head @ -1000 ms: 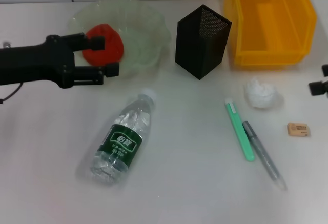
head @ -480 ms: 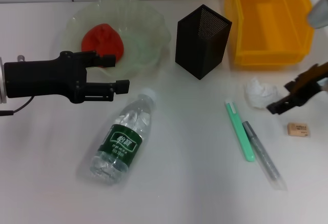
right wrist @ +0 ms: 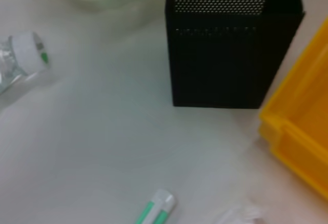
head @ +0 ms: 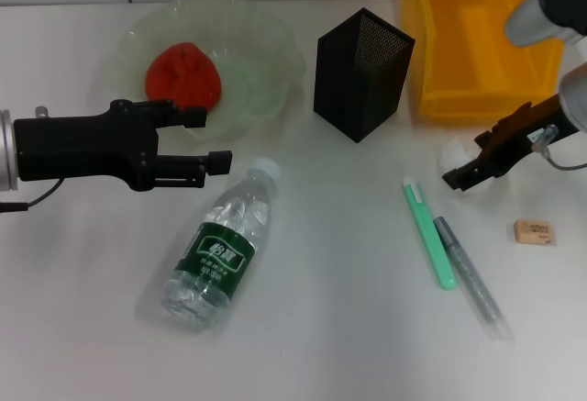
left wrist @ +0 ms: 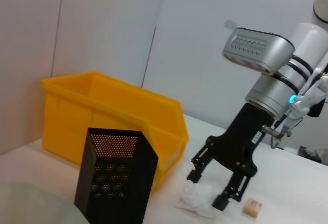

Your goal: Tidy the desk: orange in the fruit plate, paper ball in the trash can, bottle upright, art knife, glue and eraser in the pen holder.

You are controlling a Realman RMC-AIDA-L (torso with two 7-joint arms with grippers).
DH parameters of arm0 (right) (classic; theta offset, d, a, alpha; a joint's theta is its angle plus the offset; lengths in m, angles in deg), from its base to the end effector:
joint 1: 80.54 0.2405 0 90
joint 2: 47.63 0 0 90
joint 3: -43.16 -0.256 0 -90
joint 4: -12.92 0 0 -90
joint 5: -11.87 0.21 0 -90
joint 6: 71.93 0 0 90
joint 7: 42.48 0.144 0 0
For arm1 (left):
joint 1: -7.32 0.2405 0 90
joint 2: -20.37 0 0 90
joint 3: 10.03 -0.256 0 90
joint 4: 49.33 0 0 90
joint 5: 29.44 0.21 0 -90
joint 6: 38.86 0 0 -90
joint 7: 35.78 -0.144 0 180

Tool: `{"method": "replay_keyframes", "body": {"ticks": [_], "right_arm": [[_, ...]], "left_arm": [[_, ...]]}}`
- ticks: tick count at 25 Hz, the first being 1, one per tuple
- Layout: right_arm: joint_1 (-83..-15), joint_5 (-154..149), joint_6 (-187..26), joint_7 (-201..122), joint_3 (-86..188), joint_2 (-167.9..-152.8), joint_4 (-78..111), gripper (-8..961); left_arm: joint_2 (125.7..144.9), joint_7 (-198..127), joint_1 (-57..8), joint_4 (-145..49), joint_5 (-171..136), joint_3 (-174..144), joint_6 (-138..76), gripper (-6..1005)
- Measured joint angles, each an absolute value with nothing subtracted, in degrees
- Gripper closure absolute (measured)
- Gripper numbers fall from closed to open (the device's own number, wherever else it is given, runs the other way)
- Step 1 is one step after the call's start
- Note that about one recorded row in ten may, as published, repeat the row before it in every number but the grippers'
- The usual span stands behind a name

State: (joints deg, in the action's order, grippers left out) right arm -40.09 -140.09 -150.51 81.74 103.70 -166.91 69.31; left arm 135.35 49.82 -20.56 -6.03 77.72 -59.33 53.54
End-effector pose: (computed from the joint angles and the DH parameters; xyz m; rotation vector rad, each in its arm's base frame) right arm 0.2342 0.3910 0.0052 -2.6066 0.8423 -0.4015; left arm -0.2545 0.3295 0.0274 -2.7944 -0.5974 -0.6832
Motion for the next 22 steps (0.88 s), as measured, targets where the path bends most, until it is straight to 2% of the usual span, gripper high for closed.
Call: {"method": "replay_keyframes", "body": {"ticks": [7, 12, 18, 22], "right_arm": [[-39.39, -140.68, -150.51, 81.68, 104.85, -166.75, 68.75, 126], [-39.56, -140.79, -150.21, 81.53, 106.3, -166.82, 68.53, 322], [-40.85, -139.48, -151.19, 81.51, 105.91, -166.91, 71.38, 411], [-43.85, -135.89, -153.54, 81.67, 105.84, -166.79, 77.88, 416]], "left_arm": [[135.41, 49.75, -20.66, -6.09, 77.78, -59.34, 51.95, 187], [135.41, 49.74, -20.8, -6.09, 77.79, -59.33, 50.87, 191], [135.49, 49.73, -21.55, -6.09, 77.76, -58.98, 50.58, 196], [135.49, 49.76, -22.01, -5.96, 77.69, -58.82, 50.55, 199]]}}
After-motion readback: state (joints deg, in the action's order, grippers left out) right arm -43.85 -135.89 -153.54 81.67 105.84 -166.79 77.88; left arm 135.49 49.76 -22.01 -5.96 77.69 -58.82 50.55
